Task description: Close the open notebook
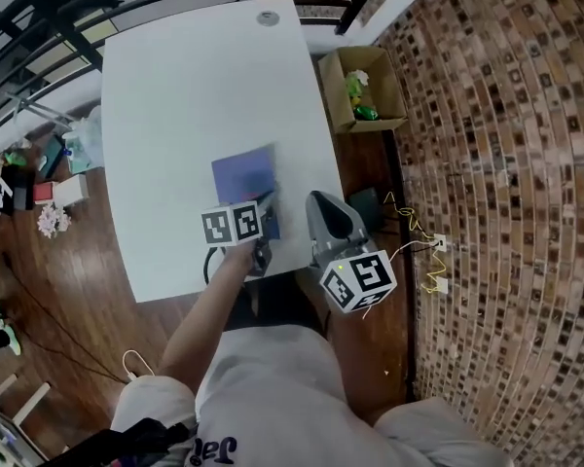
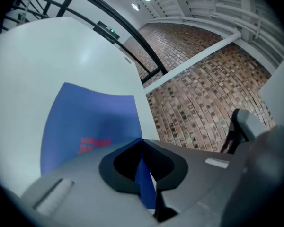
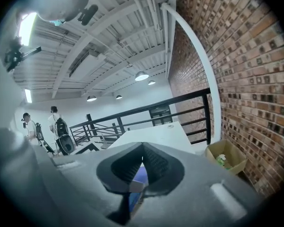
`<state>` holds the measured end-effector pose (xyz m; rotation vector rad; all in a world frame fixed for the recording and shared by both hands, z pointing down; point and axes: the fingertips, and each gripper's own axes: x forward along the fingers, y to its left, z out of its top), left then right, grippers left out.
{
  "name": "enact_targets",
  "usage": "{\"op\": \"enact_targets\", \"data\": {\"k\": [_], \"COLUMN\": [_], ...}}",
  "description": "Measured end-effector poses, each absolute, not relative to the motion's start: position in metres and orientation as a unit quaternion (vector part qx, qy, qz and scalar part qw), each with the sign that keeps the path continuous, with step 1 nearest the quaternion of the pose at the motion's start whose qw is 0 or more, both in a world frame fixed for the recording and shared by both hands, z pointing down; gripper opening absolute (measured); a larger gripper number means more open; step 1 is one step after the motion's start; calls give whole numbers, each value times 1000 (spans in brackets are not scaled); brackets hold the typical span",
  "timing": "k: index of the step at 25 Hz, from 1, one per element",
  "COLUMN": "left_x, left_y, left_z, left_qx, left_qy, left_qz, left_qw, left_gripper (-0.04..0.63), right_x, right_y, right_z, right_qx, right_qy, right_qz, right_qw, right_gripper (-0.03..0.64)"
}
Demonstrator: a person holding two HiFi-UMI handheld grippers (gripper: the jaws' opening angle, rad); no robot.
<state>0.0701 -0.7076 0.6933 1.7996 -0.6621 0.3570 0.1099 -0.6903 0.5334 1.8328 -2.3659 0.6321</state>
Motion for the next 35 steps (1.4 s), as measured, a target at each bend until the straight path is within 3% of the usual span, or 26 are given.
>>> {"op": "enact_targets", "data": {"k": [12,16,18,22,31,35], "left_x": [95,96,89,54,-66,-98], "left_y": [-711,-709,-705,-706,-647,-620], "left_z": [740,731,709,635,486,440], "left_qx": [746,755,768,805,848,885], "left_qy": [-341,-319,-304,-302,-277,-329], "left_qz": [217,209,185,93,-62,-75], "left_qw": [529,533,533,503,446,321], "left_gripper": [35,90,95,11,11,11], "right_x": [136,131,124,105,12,-16], "right_y": [-672,-670,-667,-666,-593,-573], "right_z": [548,537,526,494,445,413], "right_qx": [631,632,630,622,585,558], "right_qy": [-743,-744,-749,-767,-802,-826], "right_qz": [222,213,204,159,116,73], "right_qw": [25,15,12,7,28,22], "right_gripper": [-14,-14,-14,-14,-14,-14]}}
